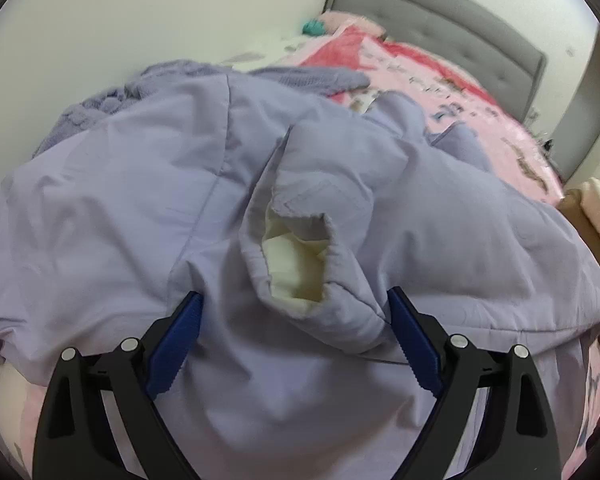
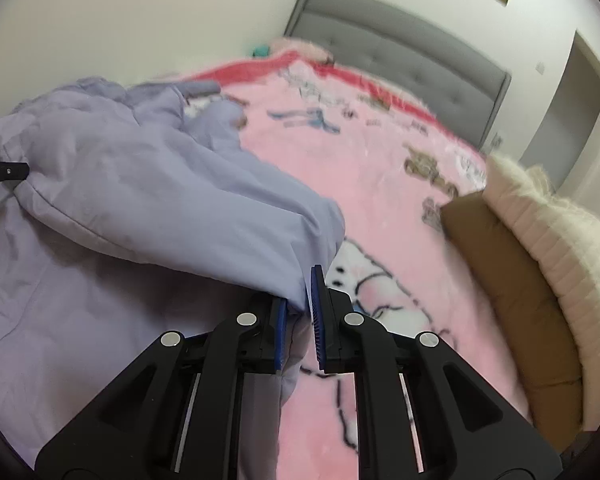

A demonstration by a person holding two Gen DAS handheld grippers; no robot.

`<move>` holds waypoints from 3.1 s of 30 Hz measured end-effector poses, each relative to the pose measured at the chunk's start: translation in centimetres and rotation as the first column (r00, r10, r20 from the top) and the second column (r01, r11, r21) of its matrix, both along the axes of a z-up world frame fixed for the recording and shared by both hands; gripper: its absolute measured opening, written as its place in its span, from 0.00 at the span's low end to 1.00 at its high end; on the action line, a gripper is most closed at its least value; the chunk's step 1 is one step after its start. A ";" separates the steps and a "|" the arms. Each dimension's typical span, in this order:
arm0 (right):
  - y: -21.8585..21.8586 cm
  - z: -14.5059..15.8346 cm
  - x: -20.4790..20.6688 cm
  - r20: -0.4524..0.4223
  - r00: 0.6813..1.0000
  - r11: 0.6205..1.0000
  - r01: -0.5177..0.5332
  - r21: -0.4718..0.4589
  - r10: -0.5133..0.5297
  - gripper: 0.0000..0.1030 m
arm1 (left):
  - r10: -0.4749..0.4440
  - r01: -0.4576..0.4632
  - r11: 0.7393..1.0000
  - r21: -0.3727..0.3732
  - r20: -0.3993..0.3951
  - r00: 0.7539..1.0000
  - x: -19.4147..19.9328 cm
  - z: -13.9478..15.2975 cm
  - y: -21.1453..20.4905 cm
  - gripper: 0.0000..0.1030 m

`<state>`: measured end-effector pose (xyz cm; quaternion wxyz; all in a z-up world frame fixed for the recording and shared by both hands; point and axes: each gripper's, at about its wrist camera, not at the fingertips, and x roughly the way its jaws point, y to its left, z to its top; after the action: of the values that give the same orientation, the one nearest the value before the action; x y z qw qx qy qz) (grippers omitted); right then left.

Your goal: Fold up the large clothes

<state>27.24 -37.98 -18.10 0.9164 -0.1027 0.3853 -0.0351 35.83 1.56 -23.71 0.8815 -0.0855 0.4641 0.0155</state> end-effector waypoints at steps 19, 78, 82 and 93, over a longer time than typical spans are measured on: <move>0.1 -4.4 -0.7 0.026 0.998 0.987 0.068 -0.149 -0.064 0.09 | -0.016 0.019 0.998 0.059 -0.053 0.998 0.8 -0.8 -1.0 0.90; 0.7 -2.0 -1.3 0.109 0.990 0.953 -0.113 0.280 0.085 0.66 | -0.323 0.323 0.946 -0.036 0.022 0.946 -0.8 -0.8 -4.8 0.95; 0.6 -5.7 0.1 -0.041 0.998 0.973 -0.034 0.227 0.045 0.70 | -0.325 0.324 0.946 -0.025 -0.011 0.946 -0.1 -1.9 -5.1 0.95; 1.3 -4.1 -0.5 0.027 1.000 0.976 0.004 0.216 -0.010 0.79 | -0.300 0.306 0.951 -0.051 0.096 0.949 -1.9 0.7 -3.6 0.96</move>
<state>26.69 -36.66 -22.23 0.9273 -0.0004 0.3743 0.0024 33.93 -2.09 -23.02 0.8897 -0.0425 0.4329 -0.1388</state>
